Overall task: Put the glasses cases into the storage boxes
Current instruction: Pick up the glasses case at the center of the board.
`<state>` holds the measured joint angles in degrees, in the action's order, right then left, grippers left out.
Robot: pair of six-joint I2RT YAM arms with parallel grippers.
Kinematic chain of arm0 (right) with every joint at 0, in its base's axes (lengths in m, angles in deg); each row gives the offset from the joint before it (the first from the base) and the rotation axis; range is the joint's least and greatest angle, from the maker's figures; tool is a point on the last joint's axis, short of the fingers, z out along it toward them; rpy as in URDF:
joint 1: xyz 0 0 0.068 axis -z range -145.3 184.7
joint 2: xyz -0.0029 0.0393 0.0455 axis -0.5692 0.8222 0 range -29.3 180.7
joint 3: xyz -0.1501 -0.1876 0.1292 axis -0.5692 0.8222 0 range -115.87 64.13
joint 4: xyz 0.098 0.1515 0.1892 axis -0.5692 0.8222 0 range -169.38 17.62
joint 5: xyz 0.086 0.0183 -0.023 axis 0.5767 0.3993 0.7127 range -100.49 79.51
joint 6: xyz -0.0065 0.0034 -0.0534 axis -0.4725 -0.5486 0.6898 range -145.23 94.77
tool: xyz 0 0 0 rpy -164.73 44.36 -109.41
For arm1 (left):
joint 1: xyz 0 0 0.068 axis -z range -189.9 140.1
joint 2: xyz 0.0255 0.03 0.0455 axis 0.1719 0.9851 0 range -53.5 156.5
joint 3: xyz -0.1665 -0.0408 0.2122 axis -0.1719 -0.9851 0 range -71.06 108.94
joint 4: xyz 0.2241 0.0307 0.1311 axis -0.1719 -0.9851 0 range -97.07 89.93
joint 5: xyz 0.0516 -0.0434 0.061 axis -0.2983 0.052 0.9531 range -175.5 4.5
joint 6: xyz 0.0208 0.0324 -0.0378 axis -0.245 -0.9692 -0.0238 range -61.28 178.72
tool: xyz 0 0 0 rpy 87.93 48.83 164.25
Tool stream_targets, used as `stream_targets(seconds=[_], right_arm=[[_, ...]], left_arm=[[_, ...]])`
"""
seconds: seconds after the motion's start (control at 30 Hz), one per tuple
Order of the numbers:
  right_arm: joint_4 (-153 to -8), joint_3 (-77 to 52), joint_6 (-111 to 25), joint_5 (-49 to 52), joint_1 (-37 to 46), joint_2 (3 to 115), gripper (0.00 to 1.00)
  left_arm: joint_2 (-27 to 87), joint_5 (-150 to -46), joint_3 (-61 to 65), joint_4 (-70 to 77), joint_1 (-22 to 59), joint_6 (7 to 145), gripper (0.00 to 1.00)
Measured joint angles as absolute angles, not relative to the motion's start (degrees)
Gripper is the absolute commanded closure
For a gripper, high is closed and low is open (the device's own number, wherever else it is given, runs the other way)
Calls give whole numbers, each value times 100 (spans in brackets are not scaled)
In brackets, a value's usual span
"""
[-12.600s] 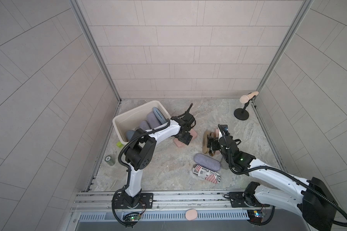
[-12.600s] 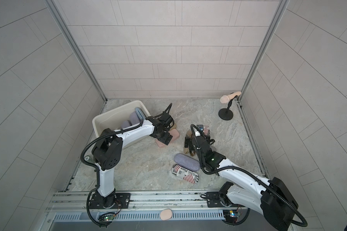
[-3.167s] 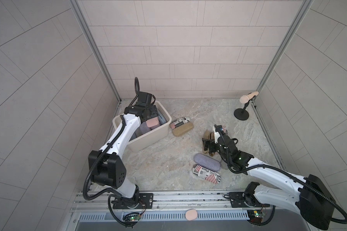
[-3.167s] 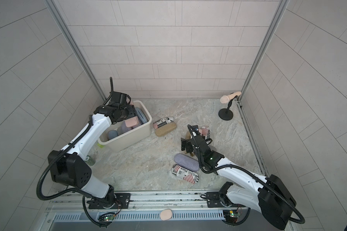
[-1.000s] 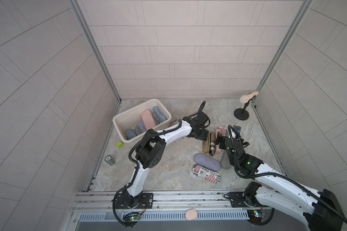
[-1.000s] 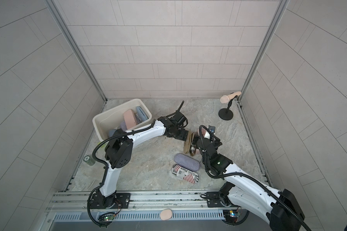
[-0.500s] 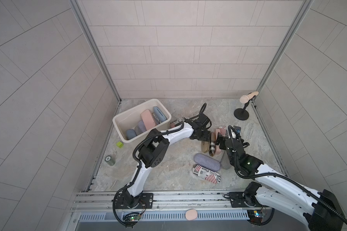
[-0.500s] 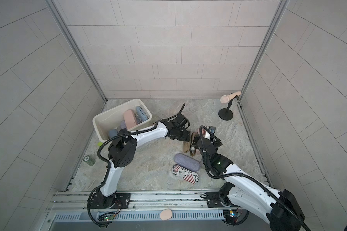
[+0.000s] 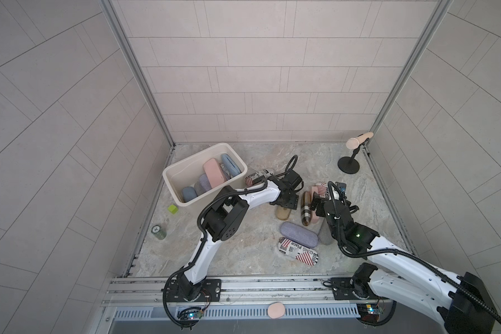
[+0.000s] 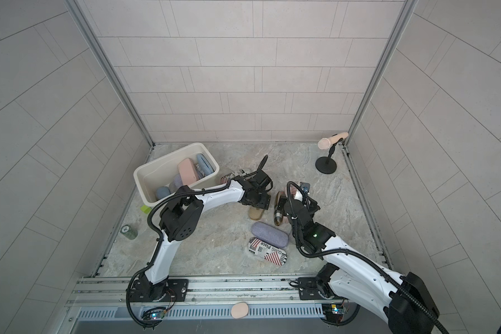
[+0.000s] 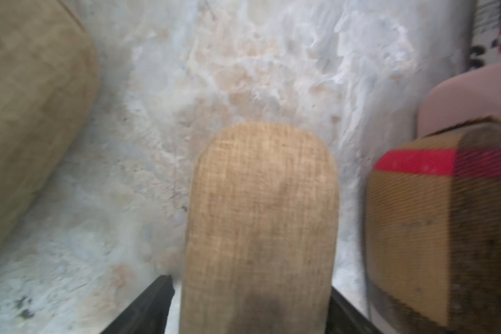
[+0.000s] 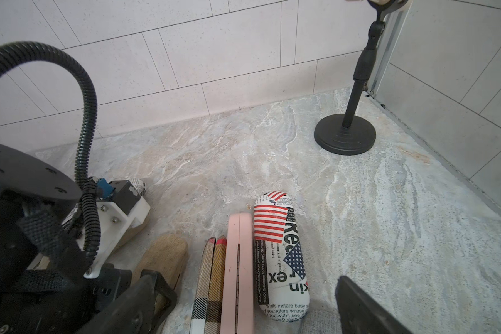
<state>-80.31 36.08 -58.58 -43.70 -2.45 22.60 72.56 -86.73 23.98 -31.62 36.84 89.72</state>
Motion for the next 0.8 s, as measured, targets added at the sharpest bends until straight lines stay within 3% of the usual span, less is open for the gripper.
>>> stream_targets(seconds=[0.43, 0.8], right_arm=[[-8087, 3608, -5831, -4169, -241, 2277, 1], [-8431, 3356, -5296, -2856, -334, 3217, 4]], left_arm=[[6646, -8492, 1821, -3098, 3614, 8723, 34], [4252, -8217, 1172, -2886, 2943, 8717, 35]])
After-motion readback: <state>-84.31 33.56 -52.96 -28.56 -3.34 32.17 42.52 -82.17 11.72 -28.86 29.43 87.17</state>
